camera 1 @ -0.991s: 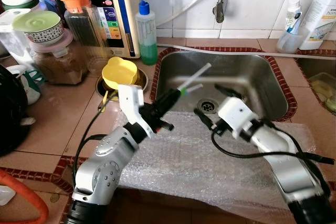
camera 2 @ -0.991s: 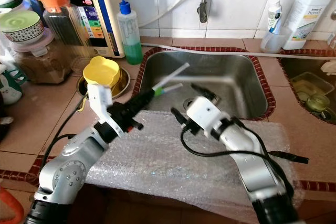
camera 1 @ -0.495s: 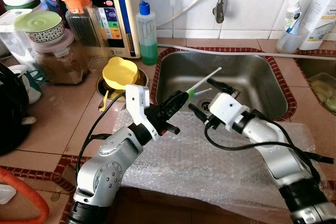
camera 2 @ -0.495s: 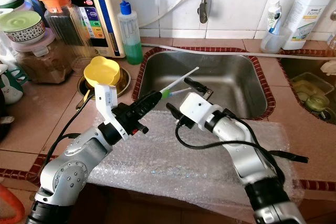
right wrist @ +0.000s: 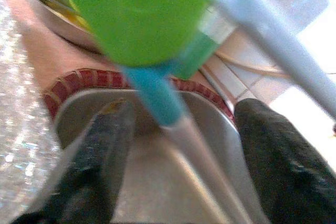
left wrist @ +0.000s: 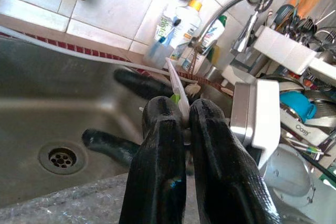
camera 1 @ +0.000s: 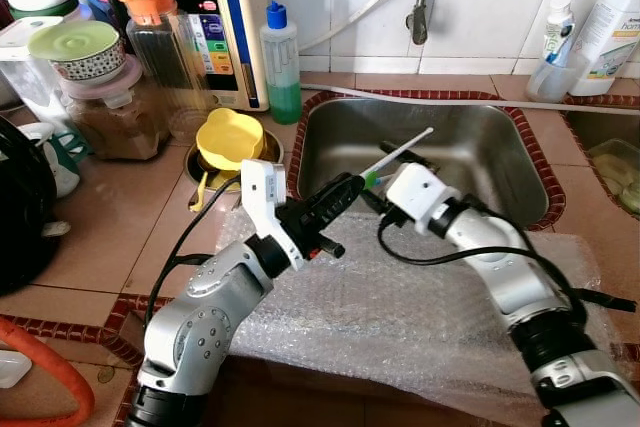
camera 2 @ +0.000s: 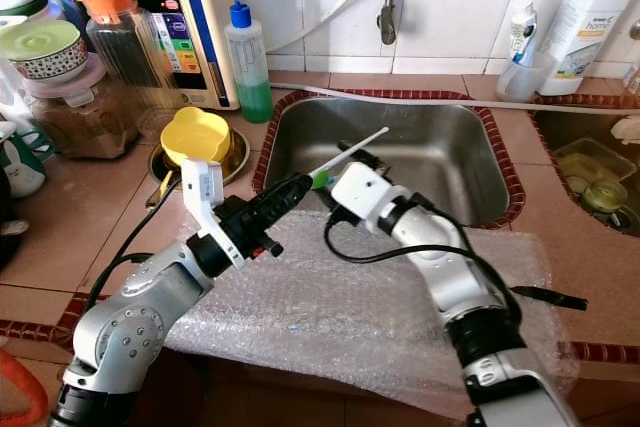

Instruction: Kitchen organization

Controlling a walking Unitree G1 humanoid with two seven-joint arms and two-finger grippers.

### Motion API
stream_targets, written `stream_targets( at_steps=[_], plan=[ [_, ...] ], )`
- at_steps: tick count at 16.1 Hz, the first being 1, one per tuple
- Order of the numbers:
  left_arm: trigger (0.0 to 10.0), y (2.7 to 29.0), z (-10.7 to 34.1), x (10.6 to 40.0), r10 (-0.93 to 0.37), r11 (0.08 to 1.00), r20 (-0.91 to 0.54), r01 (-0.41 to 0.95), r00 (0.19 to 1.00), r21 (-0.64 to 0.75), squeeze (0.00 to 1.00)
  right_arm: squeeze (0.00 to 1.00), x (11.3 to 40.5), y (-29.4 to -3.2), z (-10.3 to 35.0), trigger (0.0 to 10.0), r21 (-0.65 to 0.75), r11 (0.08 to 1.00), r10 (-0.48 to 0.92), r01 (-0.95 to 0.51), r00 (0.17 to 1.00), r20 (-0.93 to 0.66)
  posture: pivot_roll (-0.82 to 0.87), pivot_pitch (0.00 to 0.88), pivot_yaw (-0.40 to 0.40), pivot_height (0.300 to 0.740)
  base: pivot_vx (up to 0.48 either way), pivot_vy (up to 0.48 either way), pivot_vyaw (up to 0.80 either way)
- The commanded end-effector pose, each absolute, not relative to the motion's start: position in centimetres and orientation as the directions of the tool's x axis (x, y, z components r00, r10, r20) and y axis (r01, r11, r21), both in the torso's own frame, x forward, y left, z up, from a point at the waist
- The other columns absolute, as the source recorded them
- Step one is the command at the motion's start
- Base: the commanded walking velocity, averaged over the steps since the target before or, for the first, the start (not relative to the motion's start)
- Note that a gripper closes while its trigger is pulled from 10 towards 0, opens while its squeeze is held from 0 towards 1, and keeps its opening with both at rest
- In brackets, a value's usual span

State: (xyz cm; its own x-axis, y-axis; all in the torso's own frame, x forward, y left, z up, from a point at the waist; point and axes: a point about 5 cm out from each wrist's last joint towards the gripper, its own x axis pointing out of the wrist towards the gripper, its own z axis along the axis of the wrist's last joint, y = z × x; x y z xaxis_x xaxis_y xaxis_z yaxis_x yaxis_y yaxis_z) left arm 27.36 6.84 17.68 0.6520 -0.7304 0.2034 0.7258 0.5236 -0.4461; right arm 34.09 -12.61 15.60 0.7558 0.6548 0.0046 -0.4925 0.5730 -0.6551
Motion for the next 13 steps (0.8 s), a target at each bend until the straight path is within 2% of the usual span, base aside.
stream_targets(
  at_steps=[1, 4, 5, 6, 9, 12, 13],
  plan=[
    [0.0, 6.9, 17.9, 27.2, -0.734, 0.537, 0.198, 0.733, 0.650, -0.418, 0.00, 0.00, 34.1, -11.8, 15.8, 0.0, -0.666, 0.553, 0.678, -0.501, 0.735, 0.010, -0.29, 0.073, 0.094, 0.740, 0.000, 0.000, 0.00],
    [0.1, 7.0, 17.5, 27.7, -0.708, 0.586, 0.176, 0.708, 0.684, -0.393, 0.00, 0.00, 33.2, -10.0, 15.6, 0.0, -0.668, 0.522, 0.722, -0.530, 0.692, 0.016, -0.30, 0.074, 0.093, 0.740, 0.000, 0.000, 0.00],
    [0.9, 7.0, 17.5, 27.9, -0.699, 0.596, 0.175, 0.700, 0.693, -0.393, 0.00, 0.00, 32.9, -9.7, 15.4, 0.0, -0.673, 0.504, 0.735, -0.541, 0.679, 0.005, -0.30, 0.074, 0.093, 0.740, 0.000, 0.000, 0.00],
    [1.0, 7.1, 17.5, 27.9, -0.692, 0.603, 0.176, 0.695, 0.700, -0.392, 0.00, 0.00, 32.7, -9.6, 15.2, 0.0, -0.673, 0.501, 0.737, -0.545, 0.676, 0.001, -0.30, 0.074, 0.093, 0.740, 0.000, 0.000, 0.00],
    [1.0, 7.2, 17.5, 28.1, -0.685, 0.614, 0.174, 0.689, 0.707, -0.385, 0.00, 0.00, 32.4, -10.0, 14.6, 0.0, -0.670, 0.498, 0.727, -0.551, 0.686, -0.022, -0.30, 0.076, 0.091, 0.740, 0.000, 0.000, 0.00],
    [1.5, 7.6, 17.2, 28.6, -0.644, 0.667, 0.164, 0.653, 0.747, -0.359, 0.00, 0.00, 32.3, -11.3, 14.3, 0.0, -0.700, 0.505, 0.670, -0.504, 0.741, -0.050, -0.30, 0.073, 0.088, 0.740, 0.000, 0.000, 0.00],
    [2.2, 7.7, 17.2, 28.7, -0.638, 0.674, 0.163, 0.648, 0.752, -0.355, 0.00, 0.00, 32.3, -11.8, 14.3, 0.0, -0.699, 0.520, 0.652, -0.492, 0.757, -0.048, -0.30, 0.072, 0.087, 0.740, 0.000, 0.000, 0.00]
  ],
)
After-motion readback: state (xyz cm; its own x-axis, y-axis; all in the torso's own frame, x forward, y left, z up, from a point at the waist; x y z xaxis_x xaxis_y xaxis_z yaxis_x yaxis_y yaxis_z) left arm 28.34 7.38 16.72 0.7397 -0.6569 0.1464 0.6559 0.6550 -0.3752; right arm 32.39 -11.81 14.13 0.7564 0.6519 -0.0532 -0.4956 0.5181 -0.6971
